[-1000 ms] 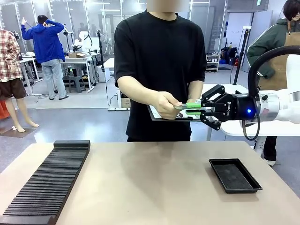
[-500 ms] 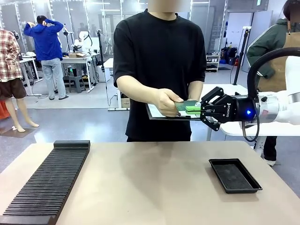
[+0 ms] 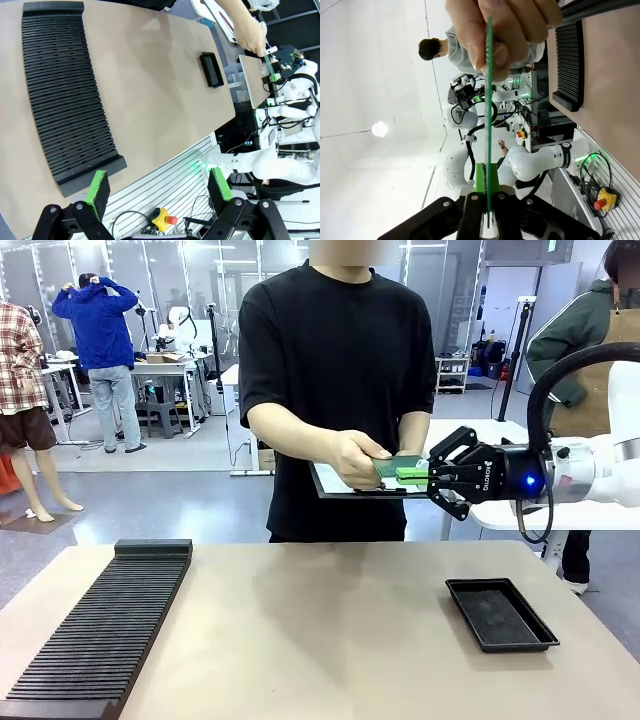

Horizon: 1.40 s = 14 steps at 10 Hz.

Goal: Inspect the PCB.
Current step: Pick up the Blank PCB that the human is holding, then place the Blank PCB in the ESD tray.

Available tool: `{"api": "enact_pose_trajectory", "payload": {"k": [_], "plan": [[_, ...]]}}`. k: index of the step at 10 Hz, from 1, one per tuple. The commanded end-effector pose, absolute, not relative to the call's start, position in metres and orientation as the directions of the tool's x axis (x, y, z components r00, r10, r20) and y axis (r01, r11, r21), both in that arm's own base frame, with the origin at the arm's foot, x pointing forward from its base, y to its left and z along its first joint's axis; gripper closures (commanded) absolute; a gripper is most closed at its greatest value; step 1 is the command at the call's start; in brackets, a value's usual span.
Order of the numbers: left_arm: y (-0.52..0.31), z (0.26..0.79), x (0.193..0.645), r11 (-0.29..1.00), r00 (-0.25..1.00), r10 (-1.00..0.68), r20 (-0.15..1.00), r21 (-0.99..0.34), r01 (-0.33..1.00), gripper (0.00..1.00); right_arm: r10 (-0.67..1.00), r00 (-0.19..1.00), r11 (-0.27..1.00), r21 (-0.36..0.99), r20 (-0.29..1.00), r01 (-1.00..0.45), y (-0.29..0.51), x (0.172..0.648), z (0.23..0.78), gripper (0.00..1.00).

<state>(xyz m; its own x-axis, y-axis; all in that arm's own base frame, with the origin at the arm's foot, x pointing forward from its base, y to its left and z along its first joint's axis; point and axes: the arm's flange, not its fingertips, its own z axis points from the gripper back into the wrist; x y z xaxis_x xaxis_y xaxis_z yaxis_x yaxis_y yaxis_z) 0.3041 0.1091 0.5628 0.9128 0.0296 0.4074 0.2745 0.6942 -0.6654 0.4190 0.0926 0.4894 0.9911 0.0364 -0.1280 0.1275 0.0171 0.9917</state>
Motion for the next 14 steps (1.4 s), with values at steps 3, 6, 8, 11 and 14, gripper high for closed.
{"api": "enact_pose_trajectory", "payload": {"k": [3,6,8,11,14], "plan": [[0.1107,0.5659,0.3049,0.703,0.917,0.022,0.399,-0.658,0.270,0.00,0.038,0.992,0.017,0.993,-0.120,0.119,0.0937,0.4178,0.4929,1.00],[0.1107,0.5659,0.3049,0.703,0.917,0.022,0.399,-0.658,0.270,0.00,0.038,0.992,0.017,0.993,-0.120,0.119,0.0937,0.4178,0.4929,1.00],[0.1107,0.5659,0.3049,0.703,0.917,0.022,0.399,-0.658,0.270,0.00,0.038,0.992,0.017,0.993,-0.120,0.119,0.0937,0.4178,0.4929,1.00],[0.1107,0.5659,0.3049,0.703,0.917,0.022,0.399,-0.658,0.270,0.00,0.038,0.992,0.017,0.993,-0.120,0.119,0.0937,0.4178,0.4929,1.00],[0.1107,0.5659,0.3049,0.703,0.917,0.022,0.399,-0.658,0.270,0.00,0.038,0.992,0.017,0.993,-0.120,0.119,0.0937,0.4178,0.4929,1.00]]}}
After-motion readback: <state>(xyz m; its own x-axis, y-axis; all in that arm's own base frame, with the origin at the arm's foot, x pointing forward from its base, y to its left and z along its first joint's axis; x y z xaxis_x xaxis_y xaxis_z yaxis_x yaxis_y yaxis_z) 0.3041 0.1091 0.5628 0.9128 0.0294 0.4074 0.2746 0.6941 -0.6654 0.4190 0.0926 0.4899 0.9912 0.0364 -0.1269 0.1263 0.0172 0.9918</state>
